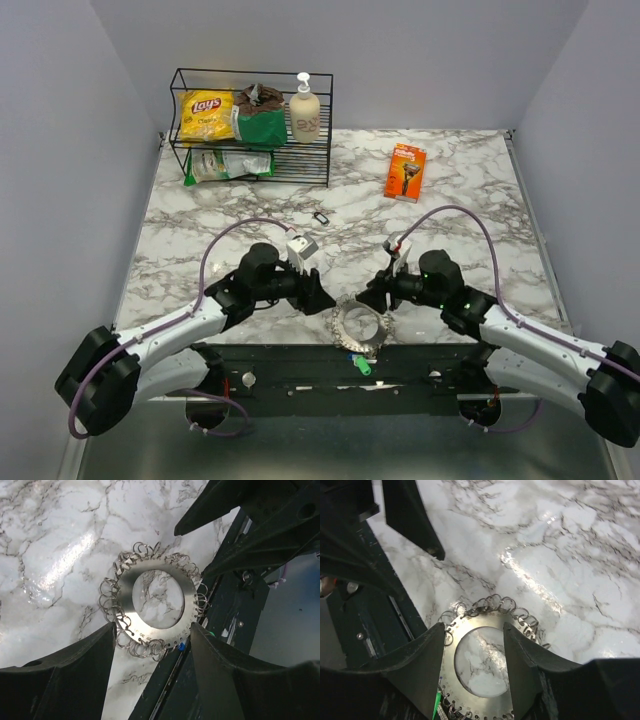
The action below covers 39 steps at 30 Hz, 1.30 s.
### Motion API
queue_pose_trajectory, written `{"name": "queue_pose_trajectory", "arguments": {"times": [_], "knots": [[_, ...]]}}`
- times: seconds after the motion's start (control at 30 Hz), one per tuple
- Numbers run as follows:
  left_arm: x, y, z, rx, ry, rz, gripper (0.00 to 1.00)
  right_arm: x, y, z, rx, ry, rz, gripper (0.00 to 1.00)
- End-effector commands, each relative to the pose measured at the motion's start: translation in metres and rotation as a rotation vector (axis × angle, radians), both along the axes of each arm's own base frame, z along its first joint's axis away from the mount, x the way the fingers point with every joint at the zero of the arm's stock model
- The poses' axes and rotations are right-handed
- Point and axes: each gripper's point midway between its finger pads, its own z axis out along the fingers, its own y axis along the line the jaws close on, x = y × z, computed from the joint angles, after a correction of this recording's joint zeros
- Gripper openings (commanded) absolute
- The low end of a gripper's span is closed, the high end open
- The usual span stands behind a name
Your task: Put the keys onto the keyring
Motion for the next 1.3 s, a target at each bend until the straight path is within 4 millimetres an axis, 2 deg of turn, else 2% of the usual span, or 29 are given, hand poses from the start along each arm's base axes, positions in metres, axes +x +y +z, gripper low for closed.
{"name": "queue_pose_trajectory", "arguments": {"times": [0.0,0.1,0.17,0.2,0.37,0.47,0.57,0.67,0.83,0.97,1.0,1.07,1.1,1.13,1.2,1.27], "knots": [[0.012,-0.003,-0.002,-0.025,0.017,0.063,0.72,0.021,-0.010,-0.015,-0.076,0.108,-0.184,0.62],[0.021,-0.004,-0.004,-0.022,0.038,0.105,0.74,0.031,-0.015,-0.026,-0.114,0.157,-0.267,0.64],[0.026,-0.007,-0.005,-0.017,0.054,0.124,0.74,0.036,-0.016,-0.025,-0.111,0.171,-0.307,0.64],[0.028,-0.007,-0.006,-0.014,0.058,0.132,0.75,0.034,-0.022,-0.033,-0.141,0.191,-0.327,0.64],[0.032,-0.010,-0.014,0.006,0.077,0.139,0.75,0.039,-0.034,-0.044,-0.182,0.203,-0.403,0.64],[0.033,-0.009,-0.017,0.022,0.080,0.139,0.75,0.039,-0.037,-0.047,-0.203,0.222,-0.424,0.63],[0.034,-0.008,-0.018,0.029,0.075,0.147,0.75,0.036,-0.032,-0.044,-0.200,0.224,-0.386,0.61],[0.034,-0.004,-0.021,0.035,0.071,0.160,0.75,0.028,-0.019,-0.038,-0.184,0.212,-0.275,0.59],[0.035,0.006,-0.021,0.021,0.075,0.201,0.75,0.002,0.005,-0.031,-0.160,0.176,-0.051,0.57],[0.045,0.021,-0.009,-0.049,0.075,0.258,0.77,-0.026,0.022,-0.030,-0.143,0.157,0.121,0.55],[0.043,0.020,-0.003,-0.085,0.085,0.249,0.77,-0.029,0.033,-0.023,-0.112,0.131,0.161,0.55],[0.045,0.026,0.004,-0.128,0.089,0.255,0.78,-0.042,0.043,-0.028,-0.126,0.139,0.226,0.55],[0.052,0.032,0.008,-0.153,0.086,0.282,0.78,-0.046,0.048,-0.028,-0.125,0.144,0.252,0.55],[0.048,0.033,0.010,-0.180,0.115,0.265,0.78,-0.051,0.054,-0.026,-0.121,0.142,0.279,0.55],[0.051,0.037,0.023,-0.240,0.099,0.263,0.79,-0.056,0.061,-0.034,-0.133,0.159,0.312,0.54],[0.051,0.042,0.025,-0.272,0.121,0.264,0.79,-0.056,0.065,-0.043,-0.154,0.176,0.315,0.53]]}}
